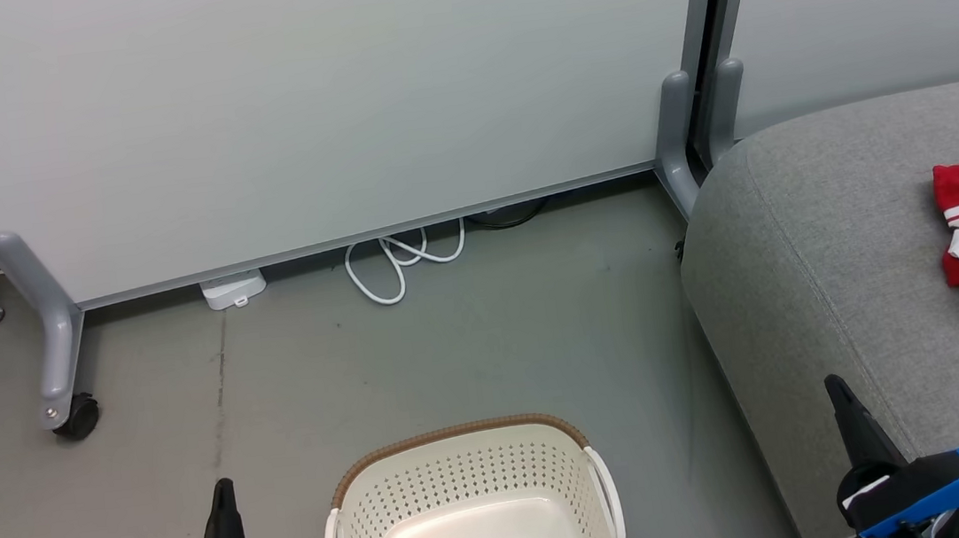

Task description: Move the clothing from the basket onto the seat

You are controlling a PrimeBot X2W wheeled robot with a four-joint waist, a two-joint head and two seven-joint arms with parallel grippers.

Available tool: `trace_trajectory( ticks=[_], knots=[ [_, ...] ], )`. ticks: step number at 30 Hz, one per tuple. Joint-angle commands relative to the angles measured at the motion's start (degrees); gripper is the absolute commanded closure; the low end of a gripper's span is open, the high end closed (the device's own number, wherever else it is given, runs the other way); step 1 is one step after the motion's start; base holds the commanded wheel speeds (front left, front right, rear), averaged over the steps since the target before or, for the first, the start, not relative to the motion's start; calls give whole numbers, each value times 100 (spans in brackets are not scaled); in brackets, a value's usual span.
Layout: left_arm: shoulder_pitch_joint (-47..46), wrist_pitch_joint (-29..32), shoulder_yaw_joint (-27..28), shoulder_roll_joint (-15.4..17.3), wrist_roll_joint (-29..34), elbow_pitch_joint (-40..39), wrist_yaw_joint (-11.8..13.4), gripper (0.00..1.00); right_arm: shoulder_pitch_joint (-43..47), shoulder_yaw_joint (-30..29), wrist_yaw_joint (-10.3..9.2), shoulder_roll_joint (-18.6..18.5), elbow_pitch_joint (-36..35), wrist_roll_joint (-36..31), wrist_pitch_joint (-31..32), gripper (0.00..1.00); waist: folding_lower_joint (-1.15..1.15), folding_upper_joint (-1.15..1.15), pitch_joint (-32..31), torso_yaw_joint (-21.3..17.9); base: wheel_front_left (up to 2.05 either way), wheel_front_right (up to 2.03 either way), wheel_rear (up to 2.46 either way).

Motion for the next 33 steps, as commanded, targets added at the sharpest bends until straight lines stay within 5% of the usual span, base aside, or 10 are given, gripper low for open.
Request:
trace_trajectory(
  ticks=[1,33],
  knots=[
    [-167,35,48,13,-145,-95,-3,100,-157,-27,1,-1,-95,189,35,100,-1,0,0,-2,0,0,0],
    [-404,589,388,-43,-2037,-370,-6,100,-255,-181,2,27,-229,2302,335,100,-1,0,20,-64,0,0,0]
  ],
)
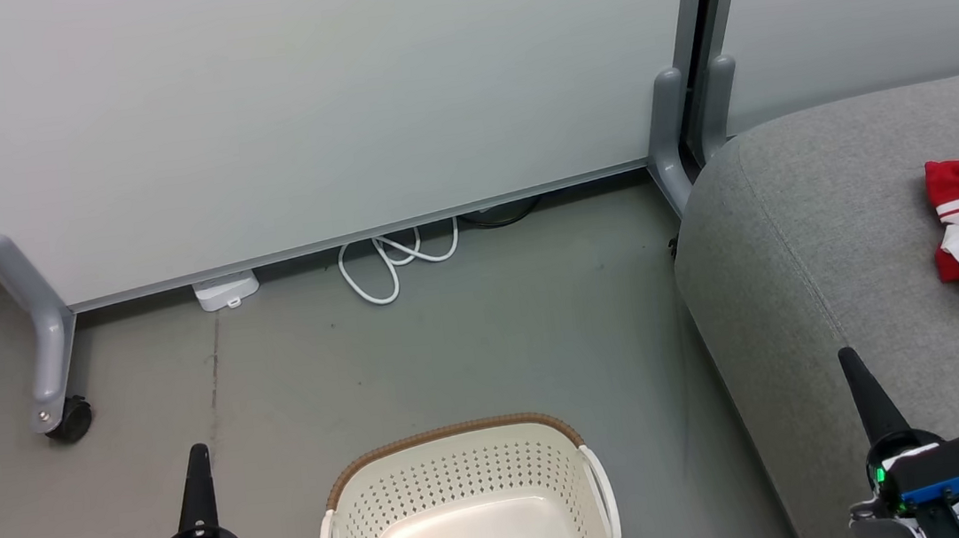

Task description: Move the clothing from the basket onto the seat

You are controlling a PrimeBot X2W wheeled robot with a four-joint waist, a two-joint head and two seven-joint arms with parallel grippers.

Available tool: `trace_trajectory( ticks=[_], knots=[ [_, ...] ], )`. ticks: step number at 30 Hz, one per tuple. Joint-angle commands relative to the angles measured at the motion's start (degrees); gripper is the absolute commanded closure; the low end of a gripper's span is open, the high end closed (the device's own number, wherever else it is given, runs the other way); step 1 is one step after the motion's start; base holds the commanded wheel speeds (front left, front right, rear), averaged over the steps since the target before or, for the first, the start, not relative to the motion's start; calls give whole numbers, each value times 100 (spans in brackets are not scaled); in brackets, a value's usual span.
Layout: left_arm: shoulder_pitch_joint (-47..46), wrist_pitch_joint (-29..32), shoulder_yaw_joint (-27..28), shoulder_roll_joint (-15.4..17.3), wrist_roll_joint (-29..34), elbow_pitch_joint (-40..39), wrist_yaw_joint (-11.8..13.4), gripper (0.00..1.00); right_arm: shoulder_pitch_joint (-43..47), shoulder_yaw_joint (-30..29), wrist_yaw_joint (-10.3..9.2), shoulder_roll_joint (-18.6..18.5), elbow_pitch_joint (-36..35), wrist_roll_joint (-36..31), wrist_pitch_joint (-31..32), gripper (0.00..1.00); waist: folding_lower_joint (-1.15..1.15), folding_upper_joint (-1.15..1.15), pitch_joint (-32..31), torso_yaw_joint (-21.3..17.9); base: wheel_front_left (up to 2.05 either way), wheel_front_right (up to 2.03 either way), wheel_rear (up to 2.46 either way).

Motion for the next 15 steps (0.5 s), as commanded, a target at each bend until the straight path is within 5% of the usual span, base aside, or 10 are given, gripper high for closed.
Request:
trace_trajectory(
  ticks=[1,15],
  knots=[
    [-154,54,39,9,-126,-82,-6,100,-122,-25,2,6,-70,154,25,100,-1,0,1,-3,0,0,0],
    [-222,221,151,-11,-730,-166,-7,100,-161,-73,2,16,-112,828,130,100,-1,0,9,-27,0,0,0]
  ],
)
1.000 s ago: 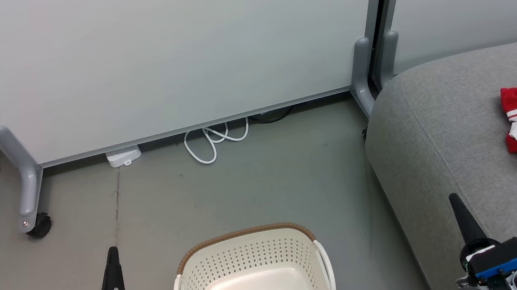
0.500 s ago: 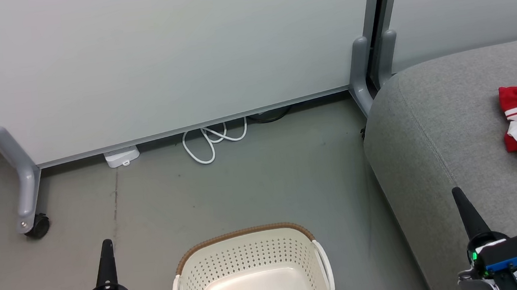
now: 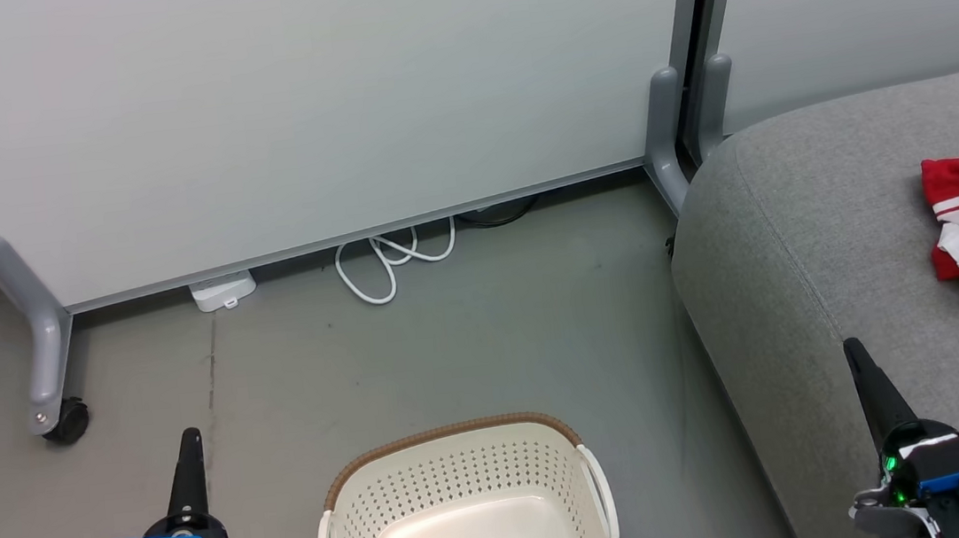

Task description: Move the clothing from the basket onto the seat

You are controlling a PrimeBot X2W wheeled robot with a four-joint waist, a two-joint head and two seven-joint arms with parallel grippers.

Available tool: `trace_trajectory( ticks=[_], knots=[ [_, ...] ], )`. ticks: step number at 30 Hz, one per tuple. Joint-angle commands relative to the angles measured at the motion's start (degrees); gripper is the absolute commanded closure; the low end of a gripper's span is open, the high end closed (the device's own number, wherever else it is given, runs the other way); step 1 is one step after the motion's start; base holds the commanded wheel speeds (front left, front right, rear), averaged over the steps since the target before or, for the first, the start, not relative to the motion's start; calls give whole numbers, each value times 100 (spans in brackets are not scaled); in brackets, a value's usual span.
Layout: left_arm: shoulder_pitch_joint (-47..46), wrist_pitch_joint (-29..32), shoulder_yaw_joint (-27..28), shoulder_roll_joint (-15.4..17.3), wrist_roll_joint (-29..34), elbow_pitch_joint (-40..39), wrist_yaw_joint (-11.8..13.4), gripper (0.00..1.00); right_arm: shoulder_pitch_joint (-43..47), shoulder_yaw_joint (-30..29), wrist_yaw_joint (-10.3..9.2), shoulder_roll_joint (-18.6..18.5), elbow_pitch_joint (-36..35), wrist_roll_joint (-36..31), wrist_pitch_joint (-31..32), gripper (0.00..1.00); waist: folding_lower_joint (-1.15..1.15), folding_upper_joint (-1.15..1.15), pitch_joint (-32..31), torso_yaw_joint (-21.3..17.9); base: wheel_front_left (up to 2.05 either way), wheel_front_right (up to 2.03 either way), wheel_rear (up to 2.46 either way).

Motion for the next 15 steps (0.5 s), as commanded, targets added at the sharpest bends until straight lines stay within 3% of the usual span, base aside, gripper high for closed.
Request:
trace_trajectory(
  ticks=[1,15],
  knots=[
    [-124,35,39,4,-79,-62,-7,100,-121,-16,2,10,-63,92,9,100,0,0,0,-1,0,0,0],
    [-189,210,145,-16,-654,-140,-8,100,-145,-62,2,19,-99,736,114,100,0,0,9,-27,0,0,0]
  ],
)
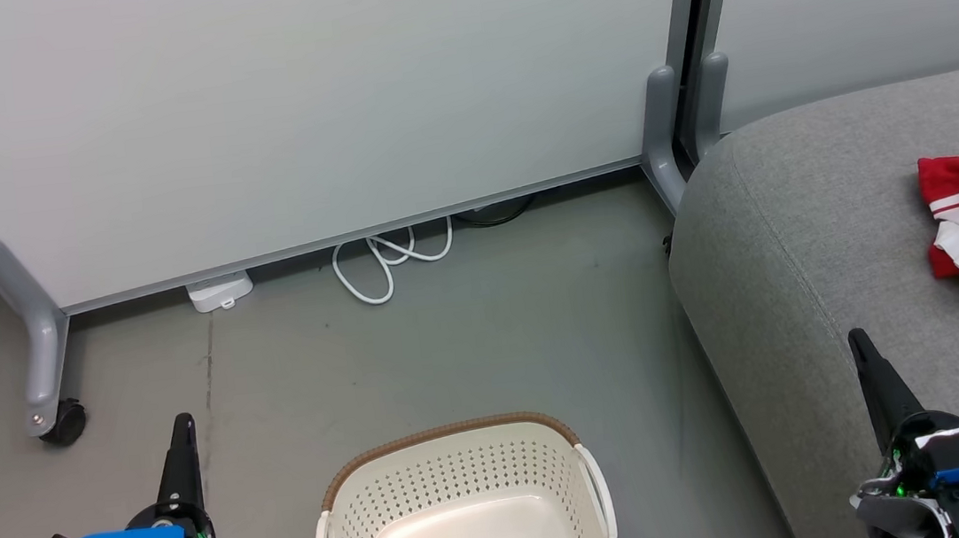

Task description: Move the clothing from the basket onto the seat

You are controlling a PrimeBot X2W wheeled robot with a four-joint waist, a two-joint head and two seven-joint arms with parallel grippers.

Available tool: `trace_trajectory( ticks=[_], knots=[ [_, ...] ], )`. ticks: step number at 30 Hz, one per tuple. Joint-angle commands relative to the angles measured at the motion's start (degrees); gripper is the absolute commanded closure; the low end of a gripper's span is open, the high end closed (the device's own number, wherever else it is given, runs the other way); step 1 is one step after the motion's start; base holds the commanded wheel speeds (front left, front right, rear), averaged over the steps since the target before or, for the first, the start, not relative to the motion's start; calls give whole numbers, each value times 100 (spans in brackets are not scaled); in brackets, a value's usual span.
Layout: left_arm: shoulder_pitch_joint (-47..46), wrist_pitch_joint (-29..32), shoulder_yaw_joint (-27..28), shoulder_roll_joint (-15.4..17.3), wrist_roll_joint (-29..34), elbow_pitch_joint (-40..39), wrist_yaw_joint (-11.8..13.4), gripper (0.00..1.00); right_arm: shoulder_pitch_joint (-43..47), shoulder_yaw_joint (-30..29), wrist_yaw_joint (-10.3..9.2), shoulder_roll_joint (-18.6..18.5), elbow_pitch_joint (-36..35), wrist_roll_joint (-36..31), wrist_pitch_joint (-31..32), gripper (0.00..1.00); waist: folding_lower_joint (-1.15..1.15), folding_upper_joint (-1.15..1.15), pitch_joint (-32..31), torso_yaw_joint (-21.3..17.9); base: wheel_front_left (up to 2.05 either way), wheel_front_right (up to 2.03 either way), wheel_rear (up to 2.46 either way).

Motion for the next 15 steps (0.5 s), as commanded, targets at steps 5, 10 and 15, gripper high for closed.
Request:
trace_trajectory(
  ticks=[5,10,15],
  knots=[
    [-113,79,71,-6,-229,-66,-9,100,-95,-30,2,14,-55,268,51,100,0,0,3,-9,0,0,0],
    [-139,134,103,-13,-417,-93,-9,100,-100,-48,2,17,-65,470,85,100,0,0,6,-18,0,0,0],
    [-151,184,128,-20,-589,-118,-10,100,-112,-62,2,20,-77,670,110,100,0,0,9,-28,0,0,0]
  ],
)
